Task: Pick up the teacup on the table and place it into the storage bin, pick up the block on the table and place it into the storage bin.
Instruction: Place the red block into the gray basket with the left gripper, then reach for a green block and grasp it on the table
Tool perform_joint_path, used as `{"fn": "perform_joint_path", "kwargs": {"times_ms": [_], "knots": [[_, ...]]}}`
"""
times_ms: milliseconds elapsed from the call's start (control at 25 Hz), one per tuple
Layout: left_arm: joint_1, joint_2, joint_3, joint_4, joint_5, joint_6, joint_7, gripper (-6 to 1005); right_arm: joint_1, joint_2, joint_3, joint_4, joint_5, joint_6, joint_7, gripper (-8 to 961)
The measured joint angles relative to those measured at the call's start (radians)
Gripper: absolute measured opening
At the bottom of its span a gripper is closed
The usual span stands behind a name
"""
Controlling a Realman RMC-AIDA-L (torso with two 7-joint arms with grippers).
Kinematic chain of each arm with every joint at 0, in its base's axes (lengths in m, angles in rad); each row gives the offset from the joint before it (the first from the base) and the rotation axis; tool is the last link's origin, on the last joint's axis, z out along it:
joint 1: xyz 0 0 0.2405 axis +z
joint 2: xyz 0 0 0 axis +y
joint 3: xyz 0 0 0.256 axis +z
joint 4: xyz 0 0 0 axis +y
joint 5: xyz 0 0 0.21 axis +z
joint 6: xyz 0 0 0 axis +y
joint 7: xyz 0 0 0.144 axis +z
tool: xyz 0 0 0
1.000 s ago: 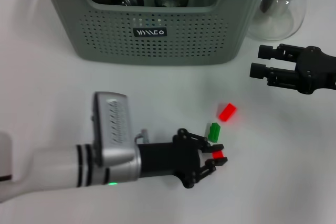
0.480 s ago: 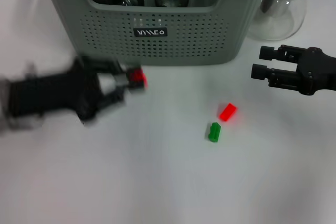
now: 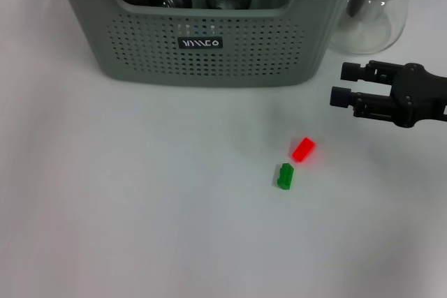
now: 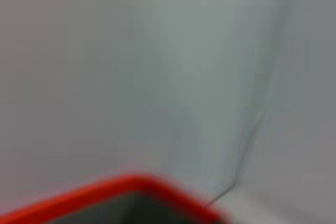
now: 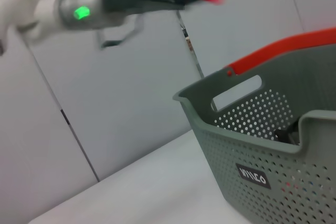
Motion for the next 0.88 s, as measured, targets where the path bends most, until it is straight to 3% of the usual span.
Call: {"fn": "perform_joint_path", "kwargs": {"times_ms": [80,160,320,480,600,680,800,880], "knots": [[-0.084,0.037,0.115,-0.063,0.14,-0.132,-0.123,193,0.0,0.002,0.0,0.0,0.0,0.0,0.0,727],[-0.15,0.044,0.174,-0.134,0.258,-0.217,-0.188,194,0.0,0.004,0.0,0.0,-0.001,0.0,0.0,727],[-0.253,-0.006,0.218,-0.265,0.528,-0.358,-0.277,197,-0.002,0.006,0.0,0.0,-0.001,0.001,-0.003,727],[-0.27,-0.076,0.228,-0.265,0.679,-0.417,-0.294,199,-0.007,0.006,0.005,0.0,-0.001,0.001,-0.006,727],[-0.238,-0.109,0.213,-0.165,0.674,-0.386,-0.294,201,-0.01,0.005,0.007,0.0,-0.001,0.001,-0.008,727],[-0.183,-0.123,0.185,-0.035,0.613,-0.336,-0.289,295,-0.01,0.004,0.006,0.0,-0.001,0.001,-0.008,727],[-0.039,-0.143,0.125,0.19,0.429,-0.246,-0.239,437,-0.012,0.001,0.005,0.0,-0.001,-0.002,-0.005,727],[0.107,-0.147,0.062,0.311,0.161,-0.14,-0.103,595,-0.013,-0.002,0.002,-0.005,-0.003,-0.006,-0.001,727]]}}
